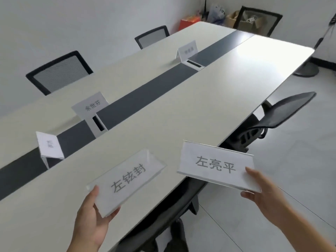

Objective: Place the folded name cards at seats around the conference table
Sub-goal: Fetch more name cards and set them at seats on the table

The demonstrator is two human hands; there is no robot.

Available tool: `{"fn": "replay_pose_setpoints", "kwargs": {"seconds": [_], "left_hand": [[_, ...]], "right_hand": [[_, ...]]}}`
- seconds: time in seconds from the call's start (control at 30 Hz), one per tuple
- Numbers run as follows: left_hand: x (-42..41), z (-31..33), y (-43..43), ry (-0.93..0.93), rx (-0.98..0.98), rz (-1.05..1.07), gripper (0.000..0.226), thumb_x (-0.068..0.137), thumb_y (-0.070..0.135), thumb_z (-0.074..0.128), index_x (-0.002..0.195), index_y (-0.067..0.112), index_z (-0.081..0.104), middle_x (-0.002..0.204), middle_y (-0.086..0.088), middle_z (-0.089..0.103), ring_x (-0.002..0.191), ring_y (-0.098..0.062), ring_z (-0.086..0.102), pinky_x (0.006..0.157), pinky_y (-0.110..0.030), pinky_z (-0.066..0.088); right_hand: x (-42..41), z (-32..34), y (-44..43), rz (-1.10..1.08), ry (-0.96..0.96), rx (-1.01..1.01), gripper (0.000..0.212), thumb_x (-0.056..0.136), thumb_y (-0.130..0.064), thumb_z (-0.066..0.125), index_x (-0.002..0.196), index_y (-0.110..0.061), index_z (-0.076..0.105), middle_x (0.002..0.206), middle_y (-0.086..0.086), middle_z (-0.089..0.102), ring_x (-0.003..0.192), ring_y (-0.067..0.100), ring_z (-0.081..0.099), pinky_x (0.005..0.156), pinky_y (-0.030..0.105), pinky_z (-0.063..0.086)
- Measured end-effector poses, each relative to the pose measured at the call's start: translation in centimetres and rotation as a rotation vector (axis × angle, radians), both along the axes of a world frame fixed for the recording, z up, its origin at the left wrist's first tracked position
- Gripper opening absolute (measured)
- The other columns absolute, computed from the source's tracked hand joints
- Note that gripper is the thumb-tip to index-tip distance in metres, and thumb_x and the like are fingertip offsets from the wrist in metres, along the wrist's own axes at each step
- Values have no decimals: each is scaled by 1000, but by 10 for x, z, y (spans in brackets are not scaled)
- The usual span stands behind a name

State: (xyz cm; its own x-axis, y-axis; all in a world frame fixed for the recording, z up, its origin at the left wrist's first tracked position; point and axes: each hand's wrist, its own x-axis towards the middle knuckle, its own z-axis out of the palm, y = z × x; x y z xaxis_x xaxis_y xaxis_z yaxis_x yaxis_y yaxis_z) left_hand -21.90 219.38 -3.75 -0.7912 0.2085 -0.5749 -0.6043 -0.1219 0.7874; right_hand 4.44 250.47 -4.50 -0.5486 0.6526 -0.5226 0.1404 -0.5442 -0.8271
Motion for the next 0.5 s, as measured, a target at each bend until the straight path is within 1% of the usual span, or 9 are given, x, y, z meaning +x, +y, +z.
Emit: {"fn": "replay_pose_setpoints", "kwargs": {"seconds": [0.07,0.1,0.17,0.23,0.3,0.33,0.4,0.5], "left_hand": [[-16,-6,3,-1,-19,17,35,88,36,57,120,21,61,121,-9,66,107,-30,57,75,-43,46],[-26,-9,6,6,-26,21,33,89,34,57,118,20,62,117,-8,67,106,-30,58,75,-43,47],[-51,-12,16,25,-40,16,30,89,31,57,115,18,63,106,-7,71,99,-29,60,74,-41,47],[-78,-16,26,41,-75,34,20,90,27,57,105,17,64,96,-7,70,91,-27,61,73,-39,47],[-106,-22,35,62,-116,50,9,89,25,59,92,18,63,95,-8,66,85,-25,59,72,-36,44],[-122,-26,39,75,-127,47,8,89,25,60,87,17,63,95,-9,66,84,-24,60,71,-34,43],[-153,-35,46,94,-156,37,9,87,24,63,83,17,63,94,-9,67,81,-22,61,68,-32,43],[-195,-49,54,80,-209,54,10,89,23,61,81,18,62,85,-4,66,74,-18,59,62,-29,43]], "right_hand": [[-29,0,9,55,-31,11,69,44,-55,81,102,-18,70,91,1,71,82,19,59,65,35,48],[-44,-1,12,65,-29,10,70,44,-55,81,102,-17,70,94,5,71,83,19,59,66,35,48],[-75,0,14,88,-7,6,59,55,-46,77,105,-15,70,106,16,68,90,21,58,67,37,47],[-104,2,17,123,-10,11,54,61,-45,73,106,-16,70,111,15,68,91,21,58,68,38,46],[-133,4,20,168,-26,23,47,66,-42,72,106,-17,70,111,13,69,90,20,59,70,38,46],[-147,5,22,195,-33,32,45,69,-41,68,107,-16,70,111,13,69,90,20,60,71,37,46],[-175,3,27,235,-62,41,46,69,-41,71,108,-16,70,110,12,70,92,20,60,72,37,47],[-209,-5,30,271,-103,24,53,64,-44,75,110,-18,70,113,6,70,98,19,60,71,36,48]]}}
